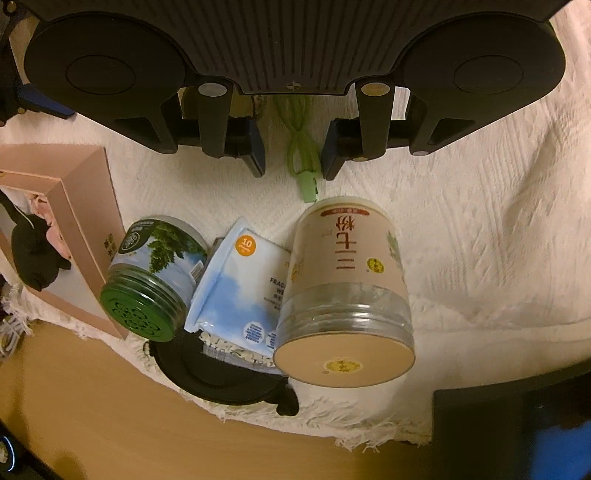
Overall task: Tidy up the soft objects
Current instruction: 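Lift the green clip with the left gripper while the right grasps the tan tape roll, then drop the green clip into the pink box with the left gripper while the right drops the tape roll in, then reach the right gripper to the grey patterned cloth beside the black eye mask, then grasp the blue wet-wipes pack with the left gripper while the right grasps the grey cloth and pink sock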
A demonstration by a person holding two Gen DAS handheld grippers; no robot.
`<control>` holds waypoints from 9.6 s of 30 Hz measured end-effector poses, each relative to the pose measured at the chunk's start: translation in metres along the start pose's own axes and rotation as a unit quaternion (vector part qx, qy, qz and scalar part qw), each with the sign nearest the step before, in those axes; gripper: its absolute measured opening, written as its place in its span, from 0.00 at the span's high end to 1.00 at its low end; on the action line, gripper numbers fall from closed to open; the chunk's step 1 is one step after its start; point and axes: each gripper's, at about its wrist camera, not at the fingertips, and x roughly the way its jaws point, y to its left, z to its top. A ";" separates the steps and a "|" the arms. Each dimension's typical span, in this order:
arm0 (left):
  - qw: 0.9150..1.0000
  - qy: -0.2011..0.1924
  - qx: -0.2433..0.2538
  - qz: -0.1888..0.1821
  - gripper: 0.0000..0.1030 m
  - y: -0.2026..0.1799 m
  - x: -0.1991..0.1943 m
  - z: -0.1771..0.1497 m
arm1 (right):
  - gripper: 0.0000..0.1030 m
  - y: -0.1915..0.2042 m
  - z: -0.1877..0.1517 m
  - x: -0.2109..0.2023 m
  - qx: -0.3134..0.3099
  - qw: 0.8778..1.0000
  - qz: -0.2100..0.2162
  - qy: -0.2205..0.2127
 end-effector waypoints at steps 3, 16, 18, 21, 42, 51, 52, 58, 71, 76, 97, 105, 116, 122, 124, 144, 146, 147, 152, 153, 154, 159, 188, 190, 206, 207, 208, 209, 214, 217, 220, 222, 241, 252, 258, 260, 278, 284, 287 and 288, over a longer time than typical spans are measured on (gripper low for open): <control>1.000 -0.009 0.012 0.007 0.78 0.000 -0.003 -0.007 | 0.00 0.000 0.000 0.000 0.000 1.000 0.000 0.000; 0.999 -0.021 0.001 -0.035 0.79 0.025 -0.025 -0.033 | 0.00 0.001 0.003 0.001 -0.014 1.000 0.007 0.017; 0.999 -0.024 -0.007 -0.038 0.79 0.030 -0.030 -0.037 | 0.00 0.003 0.008 0.003 -0.016 0.999 0.009 0.030; 0.999 -0.024 -0.016 -0.039 0.79 0.038 -0.035 -0.040 | 0.07 0.009 0.024 0.008 -0.020 0.999 0.026 0.037; 0.995 -0.007 -0.012 -0.095 0.79 0.035 -0.053 -0.047 | 0.57 0.024 0.057 -0.016 -0.037 0.998 0.048 0.027; 0.968 0.056 0.092 -0.227 0.79 -0.065 -0.055 -0.062 | 0.57 -0.051 0.003 -0.094 0.030 0.998 -0.030 0.035; 0.963 0.062 0.103 -0.240 0.79 -0.077 -0.056 -0.061 | 0.57 -0.061 -0.002 -0.102 0.041 0.998 -0.044 0.035; 0.942 0.046 0.156 -0.294 0.79 -0.134 -0.073 -0.036 | 0.57 -0.097 -0.011 -0.150 0.071 0.992 -0.101 -0.008; 0.956 -0.050 0.093 -0.273 0.78 -0.177 -0.037 0.073 | 0.58 -0.122 -0.016 -0.170 0.104 0.985 -0.126 -0.053; 0.968 0.072 0.035 -0.239 0.79 -0.181 0.033 0.079 | 0.58 -0.124 -0.016 -0.165 0.109 0.984 -0.132 -0.050; 0.959 -0.021 -0.019 -0.282 0.79 -0.137 0.003 0.091 | 0.57 -0.151 0.066 -0.049 0.072 0.992 -0.102 -0.019; 0.967 -0.003 0.022 -0.253 0.79 -0.145 0.027 0.086 | 0.31 -0.144 0.046 -0.055 0.075 0.990 -0.122 -0.018; 0.969 -0.046 0.003 -0.242 0.78 -0.096 -0.008 0.095 | 0.28 -0.136 0.080 -0.099 0.102 0.982 -0.144 -0.064; 0.977 -0.038 -0.060 -0.203 0.78 0.006 -0.038 0.140 | 0.28 -0.097 0.186 -0.100 0.084 0.985 -0.115 -0.102; 0.983 -0.040 -0.065 -0.167 0.79 0.041 -0.047 0.155 | 0.28 -0.081 0.227 -0.096 0.083 0.986 -0.101 -0.106; 0.966 -0.047 -0.070 -0.246 0.78 0.156 -0.042 0.091 | 0.59 -0.031 0.263 0.105 0.099 0.982 0.019 0.161; 0.966 -0.051 -0.065 -0.246 0.78 0.149 -0.047 0.082 | 0.59 -0.034 0.261 0.113 0.105 0.979 0.033 0.169; 0.966 -0.053 -0.063 -0.246 0.78 0.147 -0.049 0.080 | 0.59 -0.038 0.260 0.117 0.107 0.978 0.041 0.173; 0.966 -0.054 -0.051 -0.247 0.78 0.133 -0.054 0.069 | 0.59 -0.040 0.253 0.135 0.122 0.970 0.068 0.201; 0.967 -0.051 -0.048 -0.245 0.79 0.130 -0.054 0.068 | 0.59 -0.040 0.252 0.141 0.125 0.968 0.070 0.205; 0.968 -0.050 -0.044 -0.243 0.78 0.127 -0.054 0.066 | 0.59 -0.040 0.250 0.148 0.130 0.966 0.074 0.211; 0.974 -0.054 -0.030 -0.216 0.78 0.117 -0.059 0.055 | 0.78 -0.043 0.244 0.144 0.136 0.959 0.109 0.221; 0.992 -0.059 -0.012 -0.113 0.76 -0.004 -0.037 0.039 | 0.55 -0.048 0.212 0.075 0.141 0.945 0.179 0.233; 0.995 -0.055 0.006 -0.085 0.74 -0.013 -0.033 0.038 | 0.54 -0.050 0.213 0.078 0.133 0.944 0.187 0.238; 0.996 -0.081 0.002 -0.025 0.59 -0.010 -0.026 0.029 | 0.54 -0.083 0.225 0.057 0.095 0.971 0.150 0.163; 0.996 -0.082 -0.001 -0.022 0.56 -0.007 -0.028 0.028 | 0.54 -0.088 0.227 0.052 0.096 0.972 0.144 0.156; 0.996 -0.084 -0.003 -0.020 0.54 -0.005 -0.028 0.028 | 0.54 -0.094 0.227 0.046 0.099 0.974 0.137 0.148; 0.996 -0.084 -0.006 -0.020 0.52 -0.003 -0.028 0.027 | 0.54 -0.101 0.228 0.041 0.103 0.976 0.132 0.140; 0.996 -0.086 -0.029 -0.015 0.40 0.006 -0.027 0.025 | 0.54 -0.123 0.225 0.029 0.111 0.979 0.115 0.125; 0.995 -0.084 -0.052 -0.009 0.31 0.010 -0.024 0.023 | 0.54 -0.130 0.219 0.030 0.116 0.978 0.115 0.128; 0.993 -0.082 -0.079 -0.016 0.24 0.012 -0.016 0.023 | 0.54 -0.127 0.216 0.031 0.098 0.982 0.098 0.127; 0.993 -0.075 -0.084 -0.021 0.22 0.010 -0.008 0.025 | 0.54 -0.120 0.218 0.031 0.067 0.987 0.083 0.119; 0.993 -0.077 -0.084 0.030 0.15 0.006 -0.017 0.022 | 0.45 -0.107 0.221 0.028 0.033 0.991 0.095 0.091; 0.979 -0.001 -0.199 -0.053 0.07 0.010 0.031 0.030 | 0.45 -0.095 0.204 0.022 0.016 0.991 0.087 0.105; 0.974 0.001 -0.208 -0.090 0.07 0.017 0.040 0.022 | 0.45 -0.091 0.210 0.021 -0.010 0.993 0.061 0.098; 0.972 0.002 -0.208 -0.105 0.07 0.022 0.040 0.020 | 0.45 -0.088 0.215 0.023 -0.024 0.994 0.055 0.095; 0.976 -0.028 -0.141 -0.165 0.21 0.040 0.003 0.001 | 0.44 -0.067 0.259 0.083 -0.054 0.981 0.111 0.149; 0.981 -0.026 -0.093 -0.166 0.21 0.037 -0.008 -0.011 | 0.44 -0.043 0.253 0.139 0.029 0.974 0.079 0.210; 0.981 -0.012 -0.085 -0.176 0.21 0.040 -0.008 -0.020 | 0.44 -0.031 0.244 0.167 0.046 0.968 0.067 0.237; 0.980 -0.009 -0.085 -0.178 0.21 0.041 -0.008 -0.023 | 0.43 -0.033 0.243 0.172 0.063 0.967 0.076 0.233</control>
